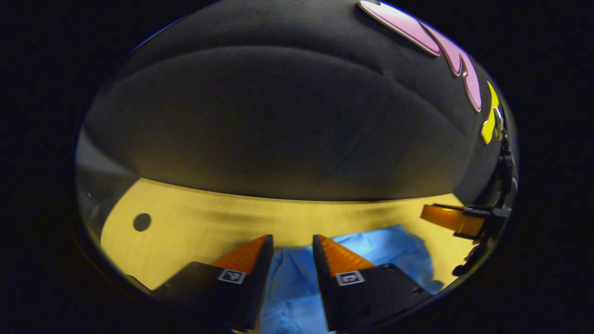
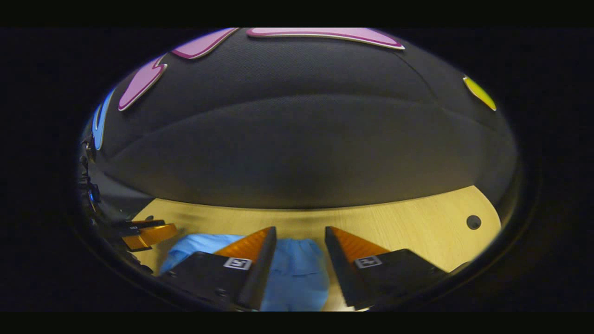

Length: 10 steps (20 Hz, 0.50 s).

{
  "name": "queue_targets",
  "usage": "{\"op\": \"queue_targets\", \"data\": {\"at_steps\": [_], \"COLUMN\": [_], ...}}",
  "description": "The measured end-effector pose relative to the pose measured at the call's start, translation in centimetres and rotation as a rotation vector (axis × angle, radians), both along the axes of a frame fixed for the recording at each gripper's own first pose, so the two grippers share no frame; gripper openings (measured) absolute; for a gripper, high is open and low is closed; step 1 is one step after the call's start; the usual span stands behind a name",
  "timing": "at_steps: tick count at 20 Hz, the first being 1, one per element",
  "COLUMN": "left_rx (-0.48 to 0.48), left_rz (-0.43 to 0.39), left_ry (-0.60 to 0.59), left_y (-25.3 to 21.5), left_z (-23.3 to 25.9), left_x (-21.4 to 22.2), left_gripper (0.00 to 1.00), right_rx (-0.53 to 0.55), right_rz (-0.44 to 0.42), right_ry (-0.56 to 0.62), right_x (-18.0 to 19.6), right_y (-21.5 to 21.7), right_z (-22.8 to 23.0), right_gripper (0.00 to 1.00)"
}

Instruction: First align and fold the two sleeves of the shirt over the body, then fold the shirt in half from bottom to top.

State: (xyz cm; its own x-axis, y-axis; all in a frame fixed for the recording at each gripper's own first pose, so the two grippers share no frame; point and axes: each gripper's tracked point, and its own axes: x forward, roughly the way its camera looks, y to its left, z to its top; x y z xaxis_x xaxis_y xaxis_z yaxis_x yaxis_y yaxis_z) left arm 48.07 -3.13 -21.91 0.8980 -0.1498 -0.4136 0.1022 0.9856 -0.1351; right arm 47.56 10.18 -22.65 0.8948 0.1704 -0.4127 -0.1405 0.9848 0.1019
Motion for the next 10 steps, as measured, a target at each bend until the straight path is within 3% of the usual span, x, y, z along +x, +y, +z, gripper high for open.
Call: {"op": "queue_targets", "data": {"at_steps": [2,4,5,6,7,8,9,10], "left_rx": [0.001,0.014,0.031,0.054,0.082,0.103,0.117,0.12], "left_rz": [0.028,0.047,0.045,0.037,0.03,0.022,0.013,0.003], "left_ry": [-0.058,-0.128,-0.165,-0.195,-0.219,-0.246,-0.276,-0.306], "left_y": [1.7,2.3,2.2,2.2,2.5,2.5,2.3,2.1], "left_z": [1.7,4.9,6.1,7.6,8.8,10.2,11.5,12.8], "left_x": [-0.9,-2.6,-3.4,-4.6,-6.0,-7.4,-9.0,-10.7], "left_gripper": [1.0,0.99,0.98,0.97,0.97,0.97,0.92,0.97], "right_rx": [-0.02,-0.063,-0.088,-0.111,-0.131,-0.143,-0.147,-0.147], "right_rz": [-0.015,-0.038,-0.043,-0.047,-0.054,-0.06,-0.068,-0.074], "right_ry": [-0.042,-0.096,-0.125,-0.147,-0.169,-0.191,-0.21,-0.228], "right_x": [-1.0,-3.0,-4.7,-6.3,-7.7,-9.3,-11.0,-12.6], "right_y": [-1.3,-2.7,-3.3,-3.8,-4.2,-4.5,-4.7,-4.6], "right_z": [1.0,2.8,4.0,4.9,5.7,6.8,8.1,9.2], "right_gripper": [0.8,1.0,0.98,0.9,0.91,0.98,0.98,0.98]}}
